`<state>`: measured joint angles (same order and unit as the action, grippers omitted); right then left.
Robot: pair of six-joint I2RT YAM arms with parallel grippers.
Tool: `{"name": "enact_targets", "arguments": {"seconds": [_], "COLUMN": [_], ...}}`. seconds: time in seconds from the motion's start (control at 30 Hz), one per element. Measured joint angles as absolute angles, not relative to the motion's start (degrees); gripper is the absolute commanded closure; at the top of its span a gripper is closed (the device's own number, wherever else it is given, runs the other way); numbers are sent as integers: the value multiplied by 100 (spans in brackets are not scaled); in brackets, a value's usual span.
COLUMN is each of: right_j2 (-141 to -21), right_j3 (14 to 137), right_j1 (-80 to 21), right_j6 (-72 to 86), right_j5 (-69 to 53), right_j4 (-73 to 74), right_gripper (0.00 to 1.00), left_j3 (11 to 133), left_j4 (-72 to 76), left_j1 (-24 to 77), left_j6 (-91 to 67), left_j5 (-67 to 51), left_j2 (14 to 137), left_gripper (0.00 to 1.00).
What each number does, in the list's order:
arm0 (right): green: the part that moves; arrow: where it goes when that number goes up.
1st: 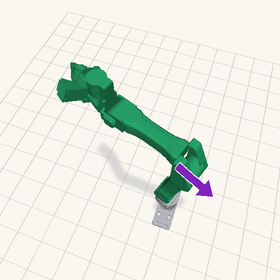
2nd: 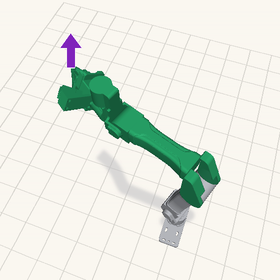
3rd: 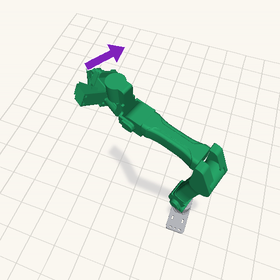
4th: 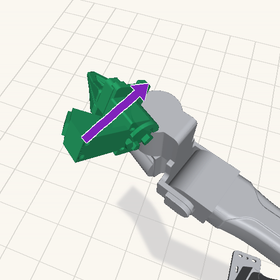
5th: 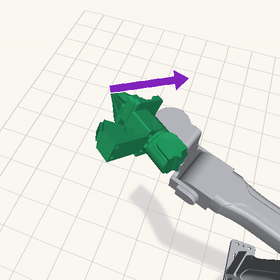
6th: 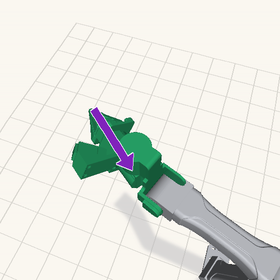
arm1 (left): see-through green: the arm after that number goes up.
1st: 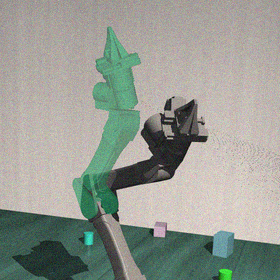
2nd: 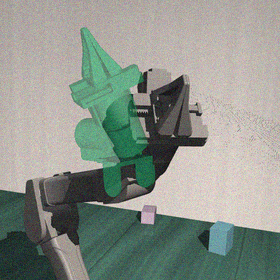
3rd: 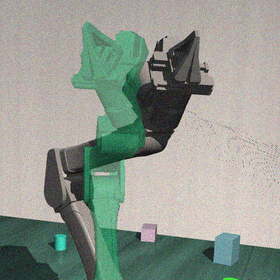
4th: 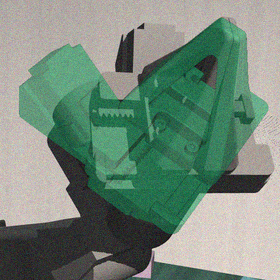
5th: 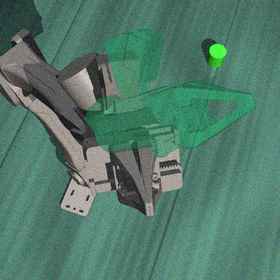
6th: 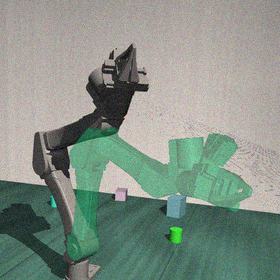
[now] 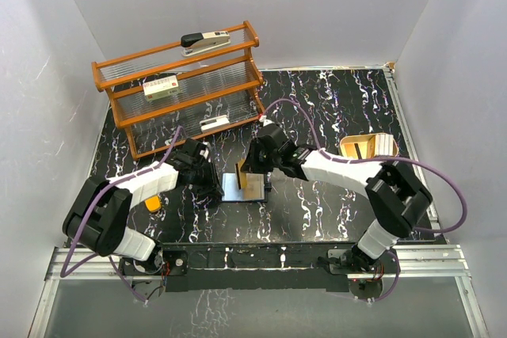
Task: Put the credit cards into the card holder
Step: Insert the credit card into the card holder.
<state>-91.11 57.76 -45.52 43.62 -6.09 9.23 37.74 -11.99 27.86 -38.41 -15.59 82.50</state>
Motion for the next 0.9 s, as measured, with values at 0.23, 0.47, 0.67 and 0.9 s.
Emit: {"name": "enact_targets", "arguments": {"seconds": [0.23,0.47,0.67,0.9], "right_j2": [-9662,-9609,-9465,-9443], "right_j3": [5728,5527,5376,5105], "right_j1": [-4554,-4445,-4296,-4217], "right_j6": [4228,4058,4007,4001], "right_j5": [-327,-150,-285,-701], "right_j4": [1007,1041,980,532], "right_gripper": [100,100,100,100], "left_j3": [3597,3542,3518,3459], "left_j4": [-985,-899,-803,-707], "left_j1": [2770,2755,2759,2755], "left_j6": [-3972,-4097,-4160,-4209], "left_j5": [-1586,-1612,-1723,-1780], "left_j2": [8167,8167,8202,8189], "left_gripper": [96,100,100,100]}}
